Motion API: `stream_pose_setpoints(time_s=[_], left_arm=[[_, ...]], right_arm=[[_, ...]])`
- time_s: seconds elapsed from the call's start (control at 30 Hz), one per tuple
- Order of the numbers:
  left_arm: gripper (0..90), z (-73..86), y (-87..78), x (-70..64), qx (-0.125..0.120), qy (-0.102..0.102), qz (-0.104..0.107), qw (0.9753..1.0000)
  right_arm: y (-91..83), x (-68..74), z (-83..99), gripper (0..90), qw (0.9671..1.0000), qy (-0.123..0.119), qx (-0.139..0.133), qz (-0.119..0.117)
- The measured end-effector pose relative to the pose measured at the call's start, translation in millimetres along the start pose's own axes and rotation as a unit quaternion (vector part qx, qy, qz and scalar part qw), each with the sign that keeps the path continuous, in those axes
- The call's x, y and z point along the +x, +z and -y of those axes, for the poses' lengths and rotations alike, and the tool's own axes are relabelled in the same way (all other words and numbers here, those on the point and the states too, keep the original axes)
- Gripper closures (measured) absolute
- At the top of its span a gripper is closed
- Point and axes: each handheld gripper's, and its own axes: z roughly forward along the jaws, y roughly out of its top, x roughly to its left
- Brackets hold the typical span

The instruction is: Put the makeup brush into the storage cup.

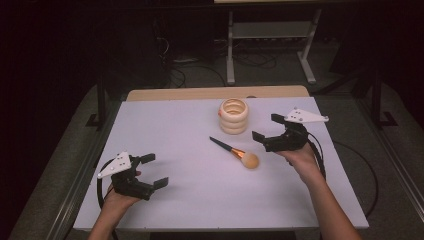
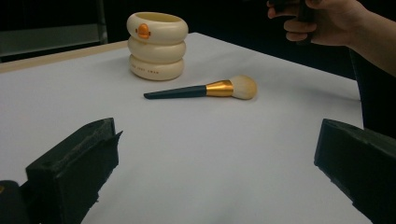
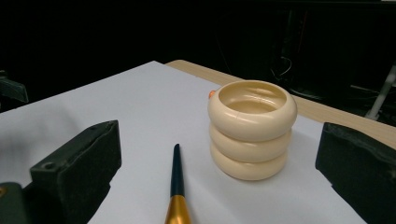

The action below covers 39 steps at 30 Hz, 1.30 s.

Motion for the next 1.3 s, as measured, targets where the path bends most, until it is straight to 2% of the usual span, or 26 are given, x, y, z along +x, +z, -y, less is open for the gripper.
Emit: stream_pose_setpoints(time_s=[0.8,1.3], left_arm=[[0.0,0.1,0.9,-0.7,0.004,-0.001,0.0,1.0],[0.0,0.2,1.8,-1.6,0.003,0.0,0.002,1.0]], right_arm=[[22.4,4.9,-6.2,0.0,0.9998,-0.008,0.015,-0.014],[36.2,7.4,-13.0,0.0,0.9997,-0.007,0.01,-0.022]])
